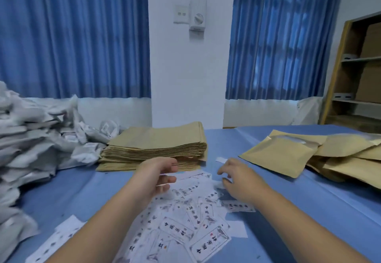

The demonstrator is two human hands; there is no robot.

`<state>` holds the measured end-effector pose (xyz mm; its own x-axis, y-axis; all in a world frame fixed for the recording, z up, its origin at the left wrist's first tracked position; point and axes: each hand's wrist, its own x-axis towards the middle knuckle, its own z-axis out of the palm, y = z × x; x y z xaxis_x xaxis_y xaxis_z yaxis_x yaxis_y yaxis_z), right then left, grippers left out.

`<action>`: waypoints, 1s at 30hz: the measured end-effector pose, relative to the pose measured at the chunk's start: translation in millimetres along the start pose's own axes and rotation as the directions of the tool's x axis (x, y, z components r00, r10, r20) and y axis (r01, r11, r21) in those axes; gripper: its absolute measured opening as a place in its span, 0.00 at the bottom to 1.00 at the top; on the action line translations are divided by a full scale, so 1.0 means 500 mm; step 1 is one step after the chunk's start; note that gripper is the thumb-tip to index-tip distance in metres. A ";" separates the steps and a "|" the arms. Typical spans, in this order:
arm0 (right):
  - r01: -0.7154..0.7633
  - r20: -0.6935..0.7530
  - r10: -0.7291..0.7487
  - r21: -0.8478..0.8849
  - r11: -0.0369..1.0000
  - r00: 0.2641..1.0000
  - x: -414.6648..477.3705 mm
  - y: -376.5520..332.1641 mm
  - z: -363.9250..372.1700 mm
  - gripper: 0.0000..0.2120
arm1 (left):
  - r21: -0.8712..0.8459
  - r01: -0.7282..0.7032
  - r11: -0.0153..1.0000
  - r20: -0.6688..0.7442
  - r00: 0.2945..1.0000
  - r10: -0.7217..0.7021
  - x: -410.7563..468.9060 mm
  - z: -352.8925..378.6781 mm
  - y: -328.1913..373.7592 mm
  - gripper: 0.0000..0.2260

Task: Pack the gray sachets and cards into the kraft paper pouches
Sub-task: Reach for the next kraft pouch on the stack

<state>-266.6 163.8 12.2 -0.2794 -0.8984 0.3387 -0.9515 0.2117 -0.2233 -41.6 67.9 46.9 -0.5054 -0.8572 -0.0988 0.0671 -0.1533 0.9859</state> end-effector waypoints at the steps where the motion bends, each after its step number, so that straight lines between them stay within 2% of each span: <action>1: 0.017 0.008 -0.017 -0.002 1.000 1.000 0.007 -0.015 0.004 0.13 | 0.053 -0.013 0.999 -0.043 0.999 0.015 0.004 -0.031 -0.001 0.05; 4: 0.093 0.010 -0.093 -0.039 0.995 0.996 0.038 -0.075 0.022 0.15 | 0.227 -0.050 0.973 -0.180 0.979 0.092 0.017 -0.141 -0.020 0.05; 8: 0.195 0.034 -0.192 -0.152 0.969 0.981 0.082 -0.152 0.046 0.16 | 0.560 -0.075 0.825 -0.246 0.936 0.251 0.039 -0.258 -0.090 0.10; 12: 0.240 0.056 -0.237 -0.376 0.895 0.970 0.139 -0.210 0.051 0.17 | 0.645 -0.068 0.761 -0.225 0.935 0.274 0.056 -0.298 -0.114 0.10; 14: 0.203 0.035 -0.207 -0.410 0.889 0.978 0.174 -0.219 0.048 0.21 | 0.677 -0.061 0.733 -0.211 0.939 0.273 0.058 -0.295 -0.117 0.10; 17: 0.075 0.029 -0.069 -0.372 0.925 0.997 0.221 -0.211 0.035 0.30 | 0.754 -0.067 0.654 -0.141 0.955 0.259 0.057 -0.283 -0.120 0.10; 20: -0.083 0.129 0.128 -0.310 0.947 0.983 0.251 -0.193 0.023 0.35 | 0.772 -0.101 0.627 -0.093 0.959 0.269 0.057 -0.278 -0.114 0.10; 21: -0.106 0.172 0.168 -0.322 0.941 0.971 0.256 -0.186 0.023 0.33 | 0.779 -0.106 0.618 -0.087 0.958 0.273 0.057 -0.279 -0.113 0.10; 23: -0.106 0.195 0.188 -0.366 0.925 0.963 0.252 -0.178 0.031 0.18 | 0.798 -0.112 0.592 -0.075 0.956 0.282 0.057 -0.280 -0.113 0.11; 24: -0.090 0.168 0.168 -0.393 0.915 0.971 0.246 -0.176 0.039 0.14 | 0.810 -0.114 0.575 -0.071 0.955 0.289 0.058 -0.280 -0.113 0.12; 27: -0.055 -0.004 0.062 -0.522 0.851 0.998 0.229 -0.166 0.063 0.16 | 0.832 -0.113 0.543 -0.068 0.951 0.302 0.061 -0.281 -0.110 0.12; 30: 0.009 -0.196 -0.138 -0.549 0.836 0.971 0.204 -0.168 0.077 0.13 | 0.840 -0.096 0.534 -0.079 0.952 0.297 0.062 -0.280 -0.110 0.12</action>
<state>-210.4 39.5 30.4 -0.1649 -0.8264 0.5385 -0.8685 0.3803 0.3178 59.5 -19.2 -29.6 -0.3928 -0.9003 0.1876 -0.6378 0.4136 0.6498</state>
